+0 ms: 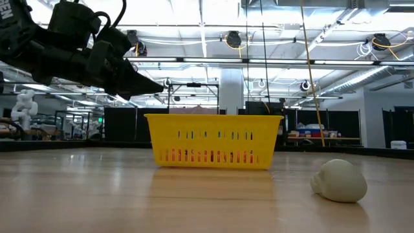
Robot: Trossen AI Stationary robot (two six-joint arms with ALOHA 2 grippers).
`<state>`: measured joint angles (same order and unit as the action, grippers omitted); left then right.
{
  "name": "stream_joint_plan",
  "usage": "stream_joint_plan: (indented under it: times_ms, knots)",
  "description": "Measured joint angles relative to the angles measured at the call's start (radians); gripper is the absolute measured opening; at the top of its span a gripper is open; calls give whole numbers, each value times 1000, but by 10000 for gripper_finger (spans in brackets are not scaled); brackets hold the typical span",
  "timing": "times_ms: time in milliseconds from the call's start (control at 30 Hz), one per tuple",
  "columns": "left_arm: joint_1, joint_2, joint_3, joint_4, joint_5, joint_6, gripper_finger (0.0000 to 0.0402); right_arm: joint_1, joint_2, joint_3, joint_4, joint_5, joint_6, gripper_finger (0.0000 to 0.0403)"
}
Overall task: Sort Halloween decoration
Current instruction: Put the purple skeleton toy into the blue bin
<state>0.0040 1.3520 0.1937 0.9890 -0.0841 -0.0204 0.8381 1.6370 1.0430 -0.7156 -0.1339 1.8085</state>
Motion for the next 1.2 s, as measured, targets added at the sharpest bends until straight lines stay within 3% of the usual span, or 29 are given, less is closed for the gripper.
stream_joint_plan:
  times_ms: [133, 300, 600, 867, 1200]
  knots:
    - [0, -33, -33, 9, 0, -1, 11, -61, 3, 106, -129, 125, -160, 8]
    - [0, -103, -101, 89, 0, -8, 11, -205, 9, 136, -146, 268, -397, 8]
    - [0, -247, -179, 66, 36, -26, 11, -577, 8, 209, -82, 374, -968, 7]
    - [0, -304, -187, 42, 47, -22, 11, -835, 76, 323, -51, 372, -1338, 7]
    - [0, -304, -188, 9, 47, -19, 11, -984, 311, 524, -59, 261, -1579, 7]
